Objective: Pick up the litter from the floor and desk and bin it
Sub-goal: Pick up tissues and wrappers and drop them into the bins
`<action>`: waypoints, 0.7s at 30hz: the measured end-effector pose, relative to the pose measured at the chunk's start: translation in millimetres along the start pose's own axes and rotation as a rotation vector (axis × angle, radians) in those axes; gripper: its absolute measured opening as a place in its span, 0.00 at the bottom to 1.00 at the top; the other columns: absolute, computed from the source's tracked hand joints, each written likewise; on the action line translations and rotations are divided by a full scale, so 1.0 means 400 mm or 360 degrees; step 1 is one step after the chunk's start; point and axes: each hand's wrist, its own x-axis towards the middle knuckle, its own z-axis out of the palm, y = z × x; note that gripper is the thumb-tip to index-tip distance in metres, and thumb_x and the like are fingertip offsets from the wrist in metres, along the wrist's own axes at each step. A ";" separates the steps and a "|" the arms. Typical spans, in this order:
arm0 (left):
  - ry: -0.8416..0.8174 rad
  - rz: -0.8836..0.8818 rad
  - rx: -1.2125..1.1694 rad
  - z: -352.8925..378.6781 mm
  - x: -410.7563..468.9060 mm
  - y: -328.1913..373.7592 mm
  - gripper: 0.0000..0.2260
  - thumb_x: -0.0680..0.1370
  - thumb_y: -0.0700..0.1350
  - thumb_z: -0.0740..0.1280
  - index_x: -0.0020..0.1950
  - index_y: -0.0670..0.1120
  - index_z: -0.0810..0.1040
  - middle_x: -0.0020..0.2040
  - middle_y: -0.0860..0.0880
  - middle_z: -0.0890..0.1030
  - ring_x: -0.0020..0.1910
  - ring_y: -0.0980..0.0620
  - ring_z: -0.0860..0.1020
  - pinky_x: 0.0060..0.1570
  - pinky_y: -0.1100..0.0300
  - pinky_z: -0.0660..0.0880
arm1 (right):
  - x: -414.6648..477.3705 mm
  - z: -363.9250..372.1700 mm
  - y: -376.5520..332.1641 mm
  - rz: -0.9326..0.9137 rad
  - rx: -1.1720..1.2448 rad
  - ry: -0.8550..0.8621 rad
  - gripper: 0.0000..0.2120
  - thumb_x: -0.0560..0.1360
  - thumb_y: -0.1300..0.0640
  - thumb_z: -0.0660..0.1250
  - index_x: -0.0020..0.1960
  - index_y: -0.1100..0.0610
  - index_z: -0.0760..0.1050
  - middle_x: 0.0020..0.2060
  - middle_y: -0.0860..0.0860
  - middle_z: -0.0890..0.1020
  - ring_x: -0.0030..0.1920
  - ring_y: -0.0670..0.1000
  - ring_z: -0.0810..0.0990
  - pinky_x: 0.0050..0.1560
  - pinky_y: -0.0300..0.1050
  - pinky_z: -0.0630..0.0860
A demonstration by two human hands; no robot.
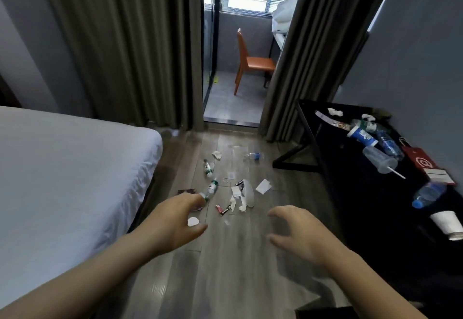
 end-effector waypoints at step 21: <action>-0.0243 -0.0008 -0.0044 0.069 0.852 -0.026 0.16 0.74 0.54 0.68 0.60 0.52 0.75 0.56 0.55 0.77 0.52 0.58 0.76 0.52 0.65 0.73 | 0.705 -0.170 0.368 0.0183 0.0202 -0.0067 0.22 0.72 0.48 0.69 0.65 0.50 0.73 0.61 0.47 0.77 0.60 0.46 0.75 0.59 0.41 0.72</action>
